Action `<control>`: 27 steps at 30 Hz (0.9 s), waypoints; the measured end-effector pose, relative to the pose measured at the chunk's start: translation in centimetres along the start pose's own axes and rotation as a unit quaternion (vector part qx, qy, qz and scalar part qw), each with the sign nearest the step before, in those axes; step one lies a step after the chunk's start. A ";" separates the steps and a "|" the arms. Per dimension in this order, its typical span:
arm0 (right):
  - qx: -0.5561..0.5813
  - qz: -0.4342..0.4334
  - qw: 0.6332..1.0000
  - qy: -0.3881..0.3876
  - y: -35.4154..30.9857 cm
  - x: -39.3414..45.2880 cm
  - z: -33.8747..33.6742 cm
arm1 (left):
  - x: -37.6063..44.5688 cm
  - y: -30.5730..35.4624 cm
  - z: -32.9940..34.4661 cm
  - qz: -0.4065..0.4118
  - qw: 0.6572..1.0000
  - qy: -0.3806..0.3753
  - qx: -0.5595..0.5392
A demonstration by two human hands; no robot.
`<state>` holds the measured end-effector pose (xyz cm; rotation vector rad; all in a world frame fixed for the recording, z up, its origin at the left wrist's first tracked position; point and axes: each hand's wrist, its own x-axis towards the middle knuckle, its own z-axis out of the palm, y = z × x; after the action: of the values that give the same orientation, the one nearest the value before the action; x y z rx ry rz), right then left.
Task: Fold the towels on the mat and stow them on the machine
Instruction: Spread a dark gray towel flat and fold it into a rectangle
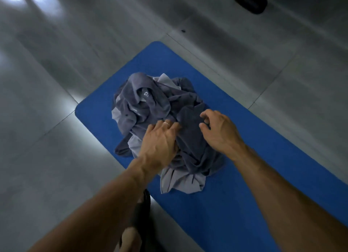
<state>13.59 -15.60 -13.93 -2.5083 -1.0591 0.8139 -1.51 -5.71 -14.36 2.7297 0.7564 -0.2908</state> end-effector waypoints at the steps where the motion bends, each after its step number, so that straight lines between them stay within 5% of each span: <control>1: 0.007 0.005 1.000 0.009 0.2 1.8 1.3 | 1.6 -0.8 0.9 0.007 0.999 0.000 0.042; 6: 0.000 0.038 0.999 0.002 0.9 8.2 5.6 | 6.0 -4.3 3.9 0.043 0.987 0.049 0.149; 13: 0.134 0.107 0.984 0.041 1.7 4.1 1.2 | 5.3 -3.2 -0.2 0.139 0.988 0.063 -0.026; 20: 0.131 0.129 0.977 0.111 3.1 -5.6 -8.4 | 4.3 4.4 -8.1 0.177 0.976 0.080 -0.100; 27: 0.173 0.179 0.958 0.144 9.8 -16.9 -14.0 | 1.1 16.8 -9.1 0.238 0.946 -0.045 -0.214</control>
<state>17.90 -35.32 -0.88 -2.4371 -0.3358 0.6277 9.31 -15.98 -2.38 2.3628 0.0959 -0.1201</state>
